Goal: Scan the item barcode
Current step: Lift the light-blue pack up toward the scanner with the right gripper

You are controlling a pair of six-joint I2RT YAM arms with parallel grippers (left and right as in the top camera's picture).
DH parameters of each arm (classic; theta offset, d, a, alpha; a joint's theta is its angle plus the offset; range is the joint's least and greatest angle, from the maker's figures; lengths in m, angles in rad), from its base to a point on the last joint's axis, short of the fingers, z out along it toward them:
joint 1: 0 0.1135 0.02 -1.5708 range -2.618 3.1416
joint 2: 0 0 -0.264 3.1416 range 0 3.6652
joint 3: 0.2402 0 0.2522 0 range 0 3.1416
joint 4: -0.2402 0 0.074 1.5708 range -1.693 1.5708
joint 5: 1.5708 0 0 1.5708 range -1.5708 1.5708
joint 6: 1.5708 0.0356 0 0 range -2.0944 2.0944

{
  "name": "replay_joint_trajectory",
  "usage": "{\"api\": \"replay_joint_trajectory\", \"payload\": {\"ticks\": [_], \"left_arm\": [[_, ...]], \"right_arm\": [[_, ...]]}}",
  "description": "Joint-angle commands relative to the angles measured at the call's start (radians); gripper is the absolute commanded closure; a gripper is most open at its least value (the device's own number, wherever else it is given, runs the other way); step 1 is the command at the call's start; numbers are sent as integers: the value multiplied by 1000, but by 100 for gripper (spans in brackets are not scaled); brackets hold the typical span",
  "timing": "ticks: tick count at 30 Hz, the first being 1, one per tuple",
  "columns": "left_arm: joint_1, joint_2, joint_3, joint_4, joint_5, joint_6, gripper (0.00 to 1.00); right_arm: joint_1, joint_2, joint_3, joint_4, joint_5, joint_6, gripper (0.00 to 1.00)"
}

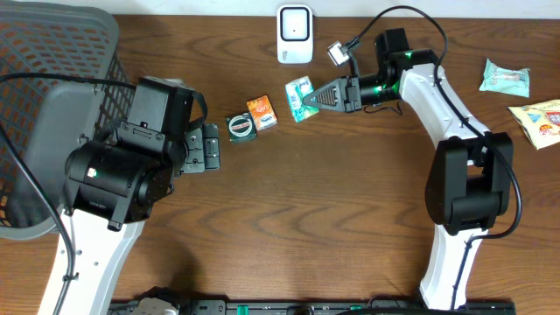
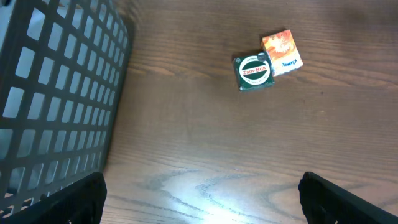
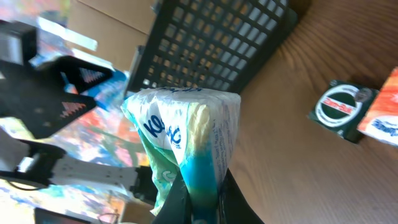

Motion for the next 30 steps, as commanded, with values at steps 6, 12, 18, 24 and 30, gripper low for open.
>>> {"api": "replay_joint_trajectory", "payload": {"ticks": [6, 12, 18, 24, 30], "left_arm": [[5, 5, 8, -3, -17, 9, 2], [5, 5, 8, -3, -17, 9, 2], [5, 5, 8, -3, -17, 9, 2], [5, 5, 8, -3, -17, 9, 2], [5, 5, 8, -3, -17, 9, 2]], "right_arm": [[52, -27, -6, 75, 663, 237, 99], [119, -28, 8, 194, 1188, 330, 99], [180, -27, 10, 482, 1442, 165, 99], [240, -27, 10, 673, 1574, 39, 99], [241, -27, 10, 867, 1646, -5, 99]]}}
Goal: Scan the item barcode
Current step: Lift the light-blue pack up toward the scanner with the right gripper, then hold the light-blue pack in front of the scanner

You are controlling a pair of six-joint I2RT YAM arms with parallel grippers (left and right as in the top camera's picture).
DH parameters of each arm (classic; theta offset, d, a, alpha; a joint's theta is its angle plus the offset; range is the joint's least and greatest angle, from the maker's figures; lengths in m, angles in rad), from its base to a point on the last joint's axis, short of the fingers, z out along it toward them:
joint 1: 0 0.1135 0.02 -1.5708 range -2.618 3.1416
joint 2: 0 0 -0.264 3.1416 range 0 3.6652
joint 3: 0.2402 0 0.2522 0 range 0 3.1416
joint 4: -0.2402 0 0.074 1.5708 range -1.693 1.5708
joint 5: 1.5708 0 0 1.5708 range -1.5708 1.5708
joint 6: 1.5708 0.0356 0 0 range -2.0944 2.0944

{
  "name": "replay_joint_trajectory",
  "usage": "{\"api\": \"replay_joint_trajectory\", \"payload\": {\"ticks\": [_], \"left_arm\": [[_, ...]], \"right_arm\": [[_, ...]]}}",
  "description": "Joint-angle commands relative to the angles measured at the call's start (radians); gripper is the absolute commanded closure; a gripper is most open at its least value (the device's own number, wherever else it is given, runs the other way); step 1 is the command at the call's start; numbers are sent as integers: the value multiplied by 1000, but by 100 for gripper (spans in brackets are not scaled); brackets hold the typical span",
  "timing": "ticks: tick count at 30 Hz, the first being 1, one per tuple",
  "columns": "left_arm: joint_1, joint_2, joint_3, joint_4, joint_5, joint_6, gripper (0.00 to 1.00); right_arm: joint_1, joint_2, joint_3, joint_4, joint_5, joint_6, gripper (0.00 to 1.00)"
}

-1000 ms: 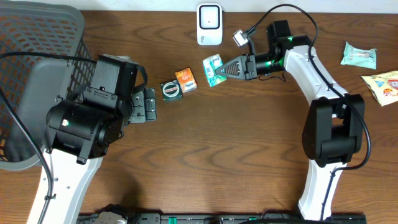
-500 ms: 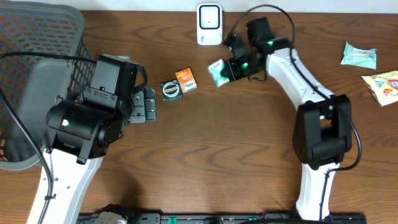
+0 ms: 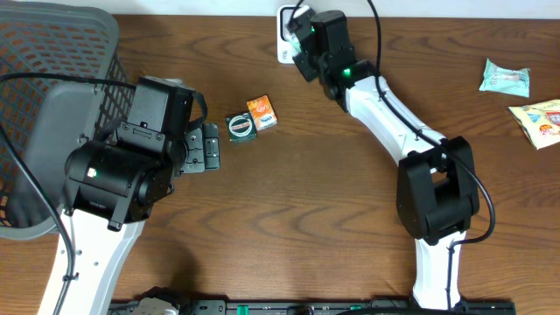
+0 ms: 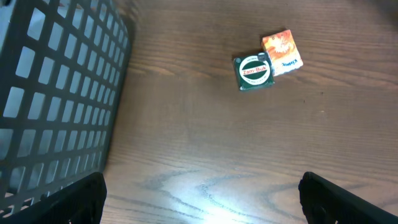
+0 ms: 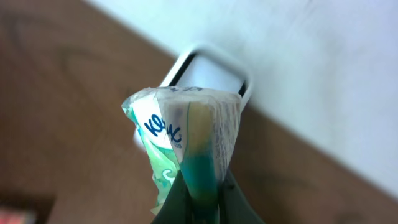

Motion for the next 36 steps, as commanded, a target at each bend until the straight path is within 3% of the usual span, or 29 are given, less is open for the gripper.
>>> {"api": "replay_joint_trajectory", "payload": {"ticks": [1, 10, 19, 25, 31, 36], "left_arm": [[5, 5, 8, -3, -17, 9, 2], [5, 5, 8, -3, -17, 9, 2], [5, 5, 8, -3, -17, 9, 2], [5, 5, 8, -3, -17, 9, 2], [5, 5, 8, -3, -17, 10, 2], [5, 5, 8, -3, -17, 9, 2]], "right_arm": [[-14, -27, 11, 69, 97, -51, 99], [-31, -14, 29, 259, 62, -77, 99], [-29, 126, 238, 257, 25, -62, 99], [-25, 277, 437, 137, 42, -207, 99], [3, 364, 453, 132, 164, -455, 99], [8, 382, 453, 130, 170, -485, 99]]}}
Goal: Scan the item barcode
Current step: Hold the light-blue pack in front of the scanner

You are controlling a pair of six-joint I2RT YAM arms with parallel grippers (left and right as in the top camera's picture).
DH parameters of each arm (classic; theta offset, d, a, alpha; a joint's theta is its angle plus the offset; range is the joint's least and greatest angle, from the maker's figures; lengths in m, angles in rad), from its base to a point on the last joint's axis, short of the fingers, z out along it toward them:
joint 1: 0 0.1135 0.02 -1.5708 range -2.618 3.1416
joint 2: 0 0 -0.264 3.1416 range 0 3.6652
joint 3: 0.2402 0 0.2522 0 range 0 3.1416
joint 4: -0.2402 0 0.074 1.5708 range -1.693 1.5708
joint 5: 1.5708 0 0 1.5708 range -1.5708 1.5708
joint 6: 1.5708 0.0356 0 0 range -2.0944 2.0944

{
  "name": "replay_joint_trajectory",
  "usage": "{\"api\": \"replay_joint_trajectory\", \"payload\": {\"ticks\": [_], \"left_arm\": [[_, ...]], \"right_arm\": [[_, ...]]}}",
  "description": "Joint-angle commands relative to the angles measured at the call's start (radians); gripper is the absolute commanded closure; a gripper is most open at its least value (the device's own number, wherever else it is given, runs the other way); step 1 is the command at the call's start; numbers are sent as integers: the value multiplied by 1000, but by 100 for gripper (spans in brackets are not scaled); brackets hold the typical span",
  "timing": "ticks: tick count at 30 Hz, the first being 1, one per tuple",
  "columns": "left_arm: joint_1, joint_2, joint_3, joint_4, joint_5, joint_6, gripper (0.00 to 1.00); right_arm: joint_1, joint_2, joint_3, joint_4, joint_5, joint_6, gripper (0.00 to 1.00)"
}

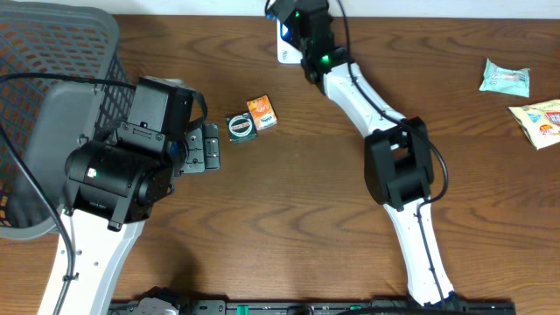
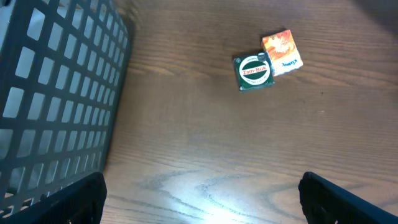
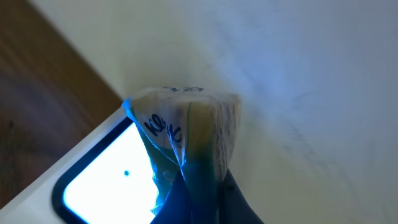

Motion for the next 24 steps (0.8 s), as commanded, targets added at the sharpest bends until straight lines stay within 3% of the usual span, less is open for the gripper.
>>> {"api": "replay_joint_trajectory", "payload": {"ticks": [1, 8, 13, 24], "left_arm": [[5, 5, 8, -3, -17, 9, 2], [5, 5, 8, -3, -17, 10, 2], [5, 5, 8, -3, -17, 9, 2], [5, 5, 8, -3, -17, 9, 2]], "right_arm": [[6, -5, 24, 13, 36, -70, 99], [6, -5, 24, -14, 34, -172, 99], [5, -5, 24, -23, 57, -350, 99], [6, -5, 24, -54, 82, -395, 99]]}}
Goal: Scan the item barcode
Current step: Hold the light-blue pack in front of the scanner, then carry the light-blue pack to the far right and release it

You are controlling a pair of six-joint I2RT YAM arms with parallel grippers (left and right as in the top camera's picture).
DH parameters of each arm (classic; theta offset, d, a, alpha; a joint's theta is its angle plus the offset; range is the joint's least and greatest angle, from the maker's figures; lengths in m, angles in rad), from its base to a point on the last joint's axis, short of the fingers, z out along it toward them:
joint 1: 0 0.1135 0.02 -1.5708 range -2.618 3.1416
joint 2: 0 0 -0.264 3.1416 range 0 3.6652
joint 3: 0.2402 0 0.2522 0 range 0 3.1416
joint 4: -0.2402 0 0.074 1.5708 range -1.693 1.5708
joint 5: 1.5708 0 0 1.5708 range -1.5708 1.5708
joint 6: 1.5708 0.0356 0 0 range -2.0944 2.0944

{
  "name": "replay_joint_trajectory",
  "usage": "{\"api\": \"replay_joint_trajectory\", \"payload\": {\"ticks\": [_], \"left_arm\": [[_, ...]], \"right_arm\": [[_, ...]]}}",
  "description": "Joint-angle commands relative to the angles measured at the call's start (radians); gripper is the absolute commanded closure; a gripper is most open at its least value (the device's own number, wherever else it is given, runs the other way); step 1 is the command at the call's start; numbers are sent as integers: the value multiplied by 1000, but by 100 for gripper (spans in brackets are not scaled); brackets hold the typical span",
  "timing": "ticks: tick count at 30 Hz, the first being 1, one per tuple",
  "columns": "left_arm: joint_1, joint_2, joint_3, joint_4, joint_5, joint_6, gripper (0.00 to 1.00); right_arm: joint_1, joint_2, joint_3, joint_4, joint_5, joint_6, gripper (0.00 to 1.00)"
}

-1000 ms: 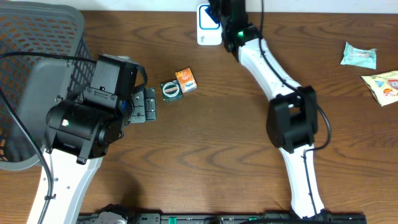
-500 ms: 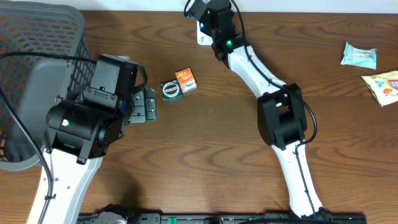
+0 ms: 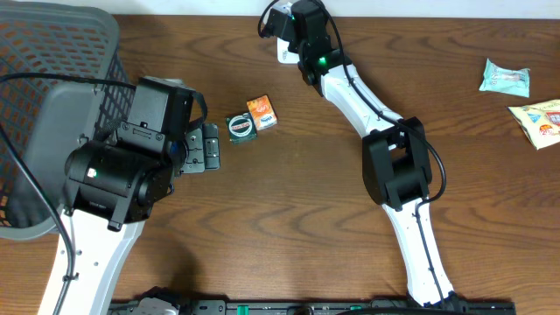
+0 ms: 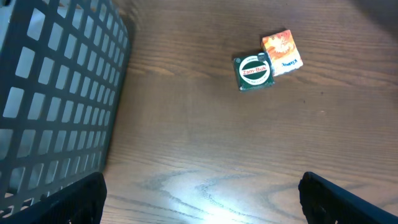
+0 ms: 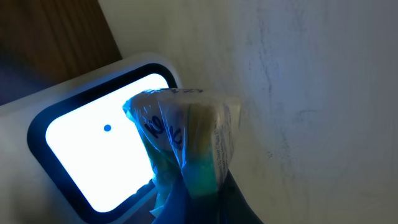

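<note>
My right gripper [image 5: 199, 202] is shut on a green-and-white snack packet [image 5: 186, 134]. It holds the packet close in front of the white scanner [image 5: 37, 109], at the right edge of the lit window with its blue dot. Overhead, the right gripper [image 3: 302, 22] sits over the scanner [image 3: 283, 52] at the table's back edge, and the packet is hidden there. My left gripper [image 4: 202, 208] stands open over bare wood with nothing between its fingers [image 4: 71, 199]. It shows overhead as the left gripper [image 3: 206, 147], beside the basket.
A green Zam-Buk tin [image 3: 240, 126] and an orange box [image 3: 262, 112] lie side by side mid-table, the tin [image 4: 254, 73] also in the left wrist view. A black mesh basket [image 3: 52, 61] fills the left. Two snack packets [image 3: 505, 77] lie far right.
The right gripper has shifted a little with the packet. The scanner's lit window now fills more of the right wrist view, and the packet stands before its right edge. The left arm has not moved.
The right gripper first held the packet low over the table, right of the orange box. Then it was at the scanner on the back edge, then close against the lit window, where it stays now. The left gripper stood open and still throughout.
</note>
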Motion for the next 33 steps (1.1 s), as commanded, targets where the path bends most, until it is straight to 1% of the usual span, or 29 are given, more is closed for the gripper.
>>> {"api": "replay_joint_trajectory", "payload": {"ticks": [1, 12, 14, 17, 20, 24, 28, 30, 33], "left_arm": [[5, 5, 8, -3, -17, 10, 2], [5, 5, 8, -3, -17, 10, 2], [5, 5, 8, -3, -17, 9, 2], [5, 5, 8, -3, -17, 9, 2], [5, 5, 8, -3, -17, 9, 2], [5, 5, 8, -3, -17, 9, 2], [5, 5, 8, -3, -17, 9, 2], [5, 5, 8, -3, -17, 10, 2], [5, 5, 8, -3, -17, 10, 2]], "right_arm": [[2, -8, 18, -2, 16, -29, 99], [13, -10, 18, 18, 17, -28, 99], [13, -16, 18, 18, 17, 0, 99], [7, -32, 18, 20, 28, 75, 99], [-6, -54, 18, 31, 83, 133, 99], [-42, -85, 18, 67, 241, 263, 99], [-126, -105, 18, 52, 439, 441, 99], [-175, -105, 18, 5, 517, 484, 99], [-252, -105, 18, -195, 516, 600, 99]]}}
